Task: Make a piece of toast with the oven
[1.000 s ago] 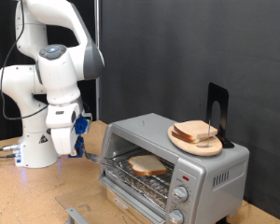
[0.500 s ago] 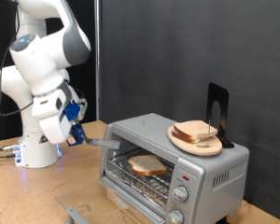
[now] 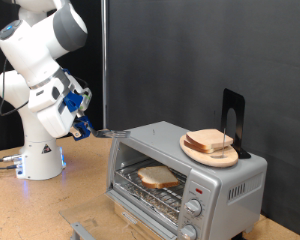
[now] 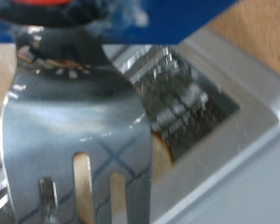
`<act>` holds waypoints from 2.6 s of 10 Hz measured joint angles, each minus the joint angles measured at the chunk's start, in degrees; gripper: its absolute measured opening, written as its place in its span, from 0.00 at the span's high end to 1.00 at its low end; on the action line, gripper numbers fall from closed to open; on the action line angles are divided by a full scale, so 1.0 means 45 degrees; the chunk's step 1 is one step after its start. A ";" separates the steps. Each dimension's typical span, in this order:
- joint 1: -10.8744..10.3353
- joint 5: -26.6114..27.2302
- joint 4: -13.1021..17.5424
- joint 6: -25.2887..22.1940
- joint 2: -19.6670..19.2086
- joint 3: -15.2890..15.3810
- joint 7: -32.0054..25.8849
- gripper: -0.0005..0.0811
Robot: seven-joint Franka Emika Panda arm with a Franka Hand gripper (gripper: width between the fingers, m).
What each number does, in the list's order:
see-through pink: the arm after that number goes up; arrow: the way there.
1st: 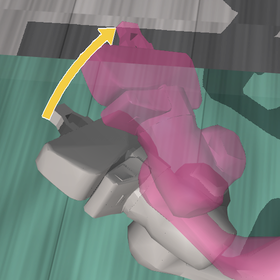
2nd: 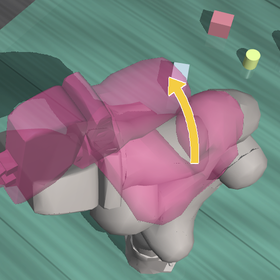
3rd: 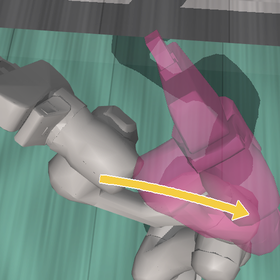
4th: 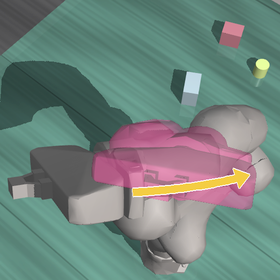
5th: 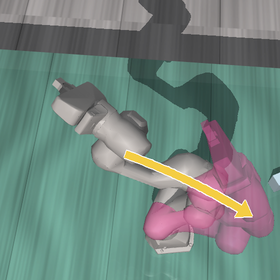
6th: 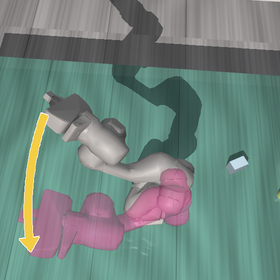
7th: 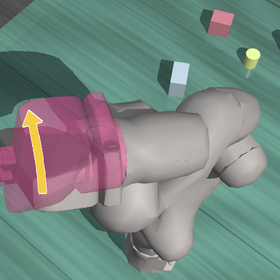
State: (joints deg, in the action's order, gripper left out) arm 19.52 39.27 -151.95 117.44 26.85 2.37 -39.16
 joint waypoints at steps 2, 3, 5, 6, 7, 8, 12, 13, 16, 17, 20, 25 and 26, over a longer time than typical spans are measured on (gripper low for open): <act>-0.0350 0.1657 -0.0002 -0.0107 0.0195 -0.0027 -0.0656 0.42; -0.0654 0.2227 -0.0008 -0.0095 0.0441 0.0153 -0.0622 0.42; -0.1126 0.2863 -0.0048 0.0363 0.0958 0.0990 -0.0014 0.42; -0.1337 0.3088 -0.0053 0.0726 0.1176 0.1495 0.0365 0.42; -0.1555 0.3343 -0.0054 0.1192 0.1369 0.2037 0.0755 0.42; -0.1752 0.3521 -0.0053 0.1641 0.1507 0.2593 0.1144 0.42; -0.2311 0.4088 -0.0044 0.3216 0.1493 0.4748 0.2634 0.42; -0.2337 0.4199 -0.0067 0.3577 0.1333 0.5182 0.2785 0.42; -0.2339 0.4541 -0.0093 0.4131 0.0826 0.5802 0.2820 0.42; -0.2339 0.4671 -0.0103 0.4196 0.0713 0.5847 0.2804 0.42; -0.2327 0.4734 -0.0170 0.4485 0.0498 0.5907 0.2802 0.33; -0.2261 0.4752 -0.0152 0.4616 0.0297 0.5783 0.2799 0.00; -0.2263 0.4778 -0.0109 0.4447 0.0345 0.5573 0.2789 0.00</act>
State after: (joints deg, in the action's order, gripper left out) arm 9.34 60.77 -152.44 137.45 28.40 27.45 -26.61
